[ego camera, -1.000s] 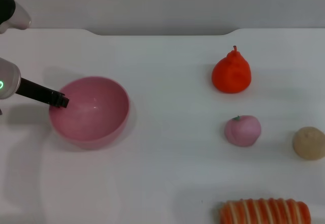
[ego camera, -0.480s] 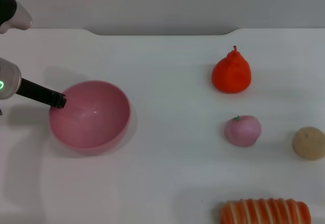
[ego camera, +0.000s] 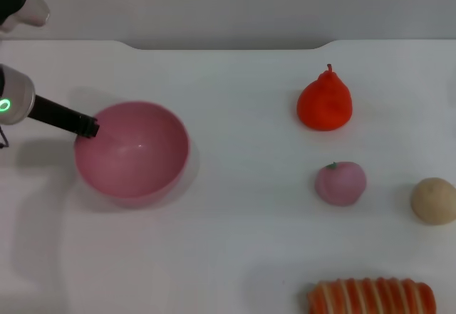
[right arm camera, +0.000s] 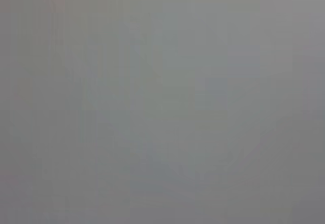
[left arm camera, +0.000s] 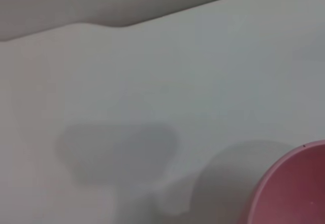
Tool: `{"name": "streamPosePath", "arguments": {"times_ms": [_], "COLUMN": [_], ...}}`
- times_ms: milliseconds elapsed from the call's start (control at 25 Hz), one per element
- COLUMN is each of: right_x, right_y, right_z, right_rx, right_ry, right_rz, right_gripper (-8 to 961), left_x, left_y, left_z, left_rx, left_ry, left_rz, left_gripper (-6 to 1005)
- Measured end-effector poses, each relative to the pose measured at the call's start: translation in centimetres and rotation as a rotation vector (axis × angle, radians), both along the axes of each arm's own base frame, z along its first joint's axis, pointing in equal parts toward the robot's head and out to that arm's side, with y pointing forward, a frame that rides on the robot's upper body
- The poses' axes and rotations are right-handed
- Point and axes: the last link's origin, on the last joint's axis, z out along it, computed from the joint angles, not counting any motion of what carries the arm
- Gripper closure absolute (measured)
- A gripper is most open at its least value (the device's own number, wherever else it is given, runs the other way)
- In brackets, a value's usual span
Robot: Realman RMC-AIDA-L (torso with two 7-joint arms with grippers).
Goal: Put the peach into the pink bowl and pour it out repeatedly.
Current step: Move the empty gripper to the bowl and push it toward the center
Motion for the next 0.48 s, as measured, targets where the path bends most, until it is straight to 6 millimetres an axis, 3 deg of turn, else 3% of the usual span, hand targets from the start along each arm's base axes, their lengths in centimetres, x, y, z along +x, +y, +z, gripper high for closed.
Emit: {"name": "streamPosePath", "arguments": {"times_ms": [240, 480], "right_x": [-3.9, -6.1], "right_y": [1.8, 4.5], "right_z": [3.0, 4.7], "right_rx": [-0.032, -0.234], "right_ry": [0.111, 0.160], "right_rz": [0.076, 0.017], "right_gripper": [367, 368], "left_x": [0.4, 0.1], "left_y": [0.1, 0.0], "left_z": [-0.2, -0.2], "left_rx": [-0.004, 0.006], "left_ry": [-0.003, -0.010], "left_rz": [-0.016, -0.015], "left_gripper": [954, 954]}}
